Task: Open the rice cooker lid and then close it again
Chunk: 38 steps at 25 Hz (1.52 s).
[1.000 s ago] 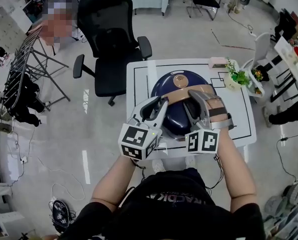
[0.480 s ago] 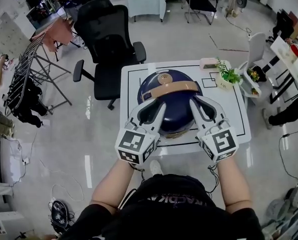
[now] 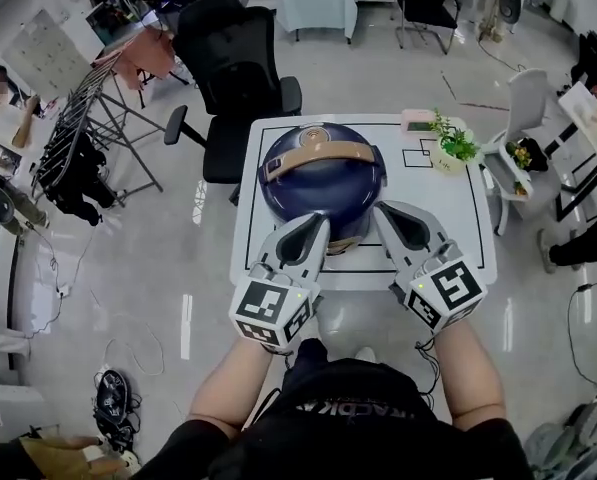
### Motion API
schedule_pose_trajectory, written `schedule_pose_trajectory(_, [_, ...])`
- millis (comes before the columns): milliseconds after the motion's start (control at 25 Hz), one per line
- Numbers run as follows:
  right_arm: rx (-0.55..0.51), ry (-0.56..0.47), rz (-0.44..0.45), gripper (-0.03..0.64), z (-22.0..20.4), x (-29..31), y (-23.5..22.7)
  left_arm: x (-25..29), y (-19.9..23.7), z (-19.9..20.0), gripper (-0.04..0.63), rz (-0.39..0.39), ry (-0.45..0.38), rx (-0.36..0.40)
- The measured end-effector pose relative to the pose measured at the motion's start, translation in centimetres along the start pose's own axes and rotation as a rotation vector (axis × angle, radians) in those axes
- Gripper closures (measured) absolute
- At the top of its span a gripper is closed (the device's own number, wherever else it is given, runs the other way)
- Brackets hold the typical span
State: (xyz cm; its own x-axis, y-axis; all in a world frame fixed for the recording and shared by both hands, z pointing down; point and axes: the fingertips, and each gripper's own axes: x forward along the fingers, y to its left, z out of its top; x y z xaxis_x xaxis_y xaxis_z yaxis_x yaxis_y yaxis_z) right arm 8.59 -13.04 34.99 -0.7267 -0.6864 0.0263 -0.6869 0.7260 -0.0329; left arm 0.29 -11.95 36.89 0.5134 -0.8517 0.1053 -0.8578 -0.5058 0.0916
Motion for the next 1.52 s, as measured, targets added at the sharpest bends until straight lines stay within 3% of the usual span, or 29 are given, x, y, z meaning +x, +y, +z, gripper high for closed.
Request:
schedule_pose_trajectory(320, [-0.033,0.013,0.127,0.615,-0.4,-3.5,3.4,-4.5,-3.9,-1.5,0.591,0.116,-0.005,-0.027])
schedule_pose_trajectory(680, [-0.025,0.004,0.19,0.615,-0.4,-5.3,6.0,-8.5,-5.5,-1.9,0.592,0.191,-0.022,-0.052])
schedule_pose_trajectory(1520, [-0.008,0.019,0.17,0.617,-0.7,-5.5,7.5,-10.2,-5.1,-1.3,0.592,0.179,-0.041,-0.047])
